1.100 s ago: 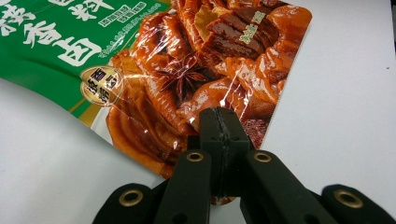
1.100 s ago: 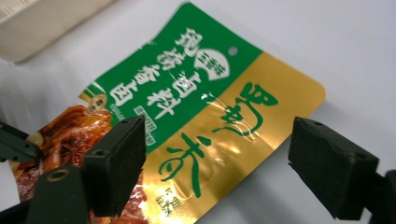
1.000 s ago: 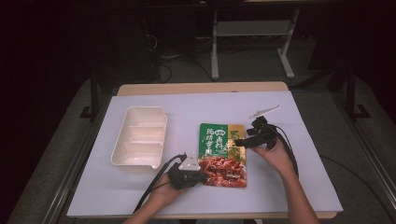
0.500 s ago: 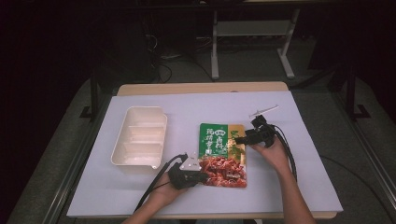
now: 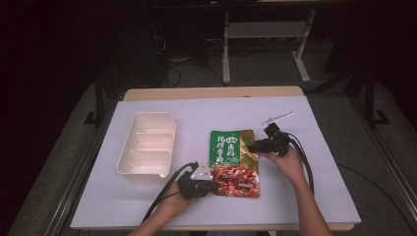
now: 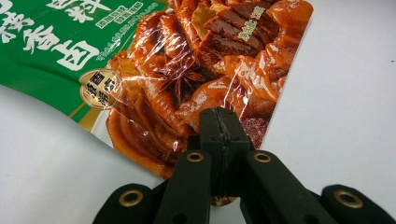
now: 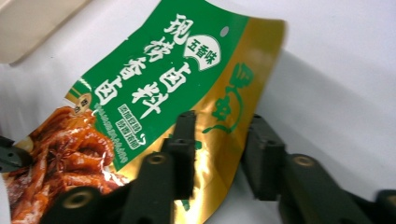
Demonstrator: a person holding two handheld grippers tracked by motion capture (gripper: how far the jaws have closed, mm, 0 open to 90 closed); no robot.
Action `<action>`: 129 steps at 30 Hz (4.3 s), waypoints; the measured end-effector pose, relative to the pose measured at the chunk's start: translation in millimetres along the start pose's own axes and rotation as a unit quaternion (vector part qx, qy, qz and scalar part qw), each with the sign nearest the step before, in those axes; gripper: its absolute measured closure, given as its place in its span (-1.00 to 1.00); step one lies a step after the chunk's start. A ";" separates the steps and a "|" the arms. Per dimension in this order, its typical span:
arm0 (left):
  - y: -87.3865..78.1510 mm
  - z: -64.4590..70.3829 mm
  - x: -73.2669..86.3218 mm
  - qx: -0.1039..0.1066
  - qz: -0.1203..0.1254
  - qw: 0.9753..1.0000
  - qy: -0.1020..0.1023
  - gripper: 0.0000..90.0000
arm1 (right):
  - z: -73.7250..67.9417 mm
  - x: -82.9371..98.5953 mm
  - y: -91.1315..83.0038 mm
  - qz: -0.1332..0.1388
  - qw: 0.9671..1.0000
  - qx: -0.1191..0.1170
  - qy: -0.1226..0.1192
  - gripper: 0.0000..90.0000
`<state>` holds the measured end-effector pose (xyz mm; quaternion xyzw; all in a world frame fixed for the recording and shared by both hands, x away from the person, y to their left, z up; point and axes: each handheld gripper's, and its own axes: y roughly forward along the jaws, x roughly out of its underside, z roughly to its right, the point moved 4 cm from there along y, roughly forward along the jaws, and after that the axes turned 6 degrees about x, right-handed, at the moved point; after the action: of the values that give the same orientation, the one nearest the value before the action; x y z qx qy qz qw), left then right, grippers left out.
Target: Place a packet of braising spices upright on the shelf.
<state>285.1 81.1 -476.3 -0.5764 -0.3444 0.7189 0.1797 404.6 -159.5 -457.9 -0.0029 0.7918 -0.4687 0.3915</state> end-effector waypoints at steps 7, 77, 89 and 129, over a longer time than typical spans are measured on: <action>-0.4 0.0 -0.2 -0.002 -0.006 1.000 0.007 1.00 | -5.4 -2.4 -8.1 0.007 1.000 -0.010 -0.010 0.94; -28.9 12.3 5.9 0.005 0.066 0.998 -0.008 0.70 | -39.2 -10.9 -14.9 0.055 0.995 -0.078 -0.022 0.97; -49.2 24.5 21.2 0.002 0.081 0.997 -0.002 0.45 | -57.4 -24.3 -44.8 0.101 0.990 -0.083 -0.051 0.97; -74.7 43.8 45.8 -0.005 0.119 0.993 0.010 -0.34 | -111.5 -77.2 -74.7 0.160 0.981 -0.065 -0.092 0.98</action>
<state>220.6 150.6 -451.8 -0.6213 -0.2752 0.7276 0.0938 361.6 -90.1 -326.2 0.0554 0.7711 -0.3454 0.5320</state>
